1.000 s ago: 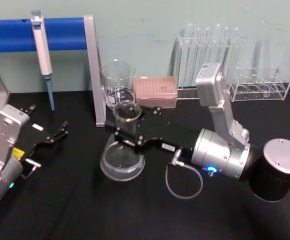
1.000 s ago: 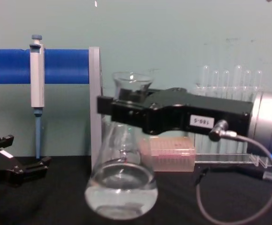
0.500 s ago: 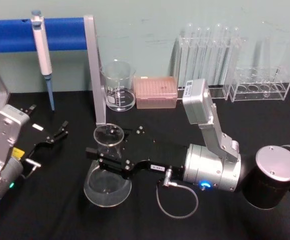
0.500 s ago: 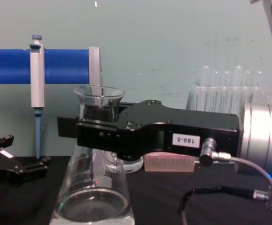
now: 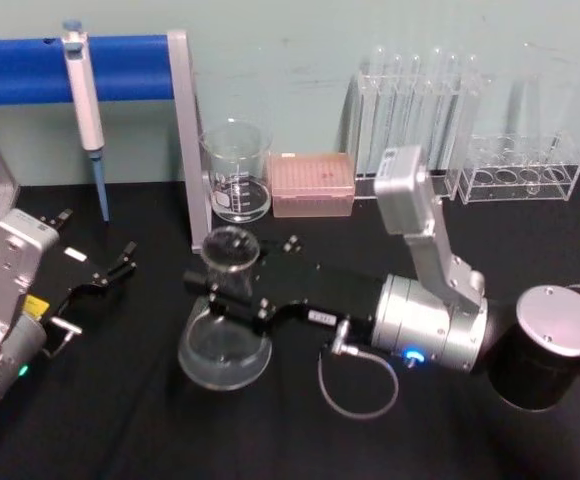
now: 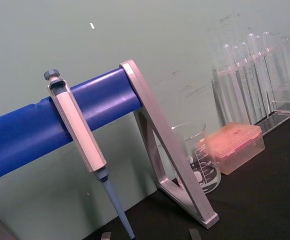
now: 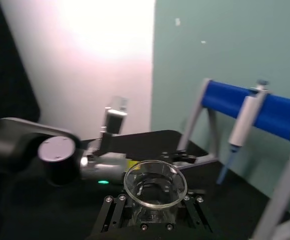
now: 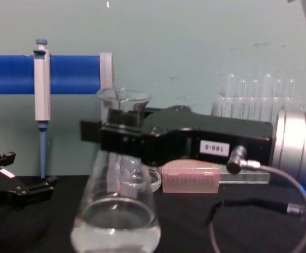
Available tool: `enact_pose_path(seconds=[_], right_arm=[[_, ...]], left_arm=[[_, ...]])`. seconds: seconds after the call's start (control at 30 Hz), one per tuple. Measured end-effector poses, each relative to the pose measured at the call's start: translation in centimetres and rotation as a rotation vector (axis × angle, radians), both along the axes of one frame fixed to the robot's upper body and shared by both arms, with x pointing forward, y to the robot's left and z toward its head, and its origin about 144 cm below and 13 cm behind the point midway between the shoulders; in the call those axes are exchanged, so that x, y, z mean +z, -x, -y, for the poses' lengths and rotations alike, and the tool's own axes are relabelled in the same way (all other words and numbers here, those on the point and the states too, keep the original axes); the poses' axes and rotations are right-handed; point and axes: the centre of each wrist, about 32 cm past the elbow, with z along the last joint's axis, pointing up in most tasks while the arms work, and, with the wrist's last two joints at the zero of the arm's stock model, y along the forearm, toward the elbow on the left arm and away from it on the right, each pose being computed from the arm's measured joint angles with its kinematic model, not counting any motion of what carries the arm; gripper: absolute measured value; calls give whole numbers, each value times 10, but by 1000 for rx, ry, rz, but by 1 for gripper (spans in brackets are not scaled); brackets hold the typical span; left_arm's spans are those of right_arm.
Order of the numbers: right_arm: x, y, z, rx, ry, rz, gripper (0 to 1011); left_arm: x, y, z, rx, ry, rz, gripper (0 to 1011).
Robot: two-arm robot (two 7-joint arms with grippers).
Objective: Grasp the erlenmeyer flask with one hand, shake it three times, then place it back.
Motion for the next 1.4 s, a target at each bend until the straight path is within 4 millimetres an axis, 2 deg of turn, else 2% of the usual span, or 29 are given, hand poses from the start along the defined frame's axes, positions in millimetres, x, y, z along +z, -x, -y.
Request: enact_pose_path(seconds=[0.7, 1.0, 1.4], right_arm=[[0, -31, 35, -381, -5, 60, 448], [-1, -37, 51, -512, -8, 72, 448], [-3, -40, 64, -604, -10, 70, 448]], left_arm=[[0, 0, 0, 0, 0, 0, 1001], [0, 0, 0, 0, 0, 0, 1001], [0, 0, 0, 0, 0, 0, 1001]])
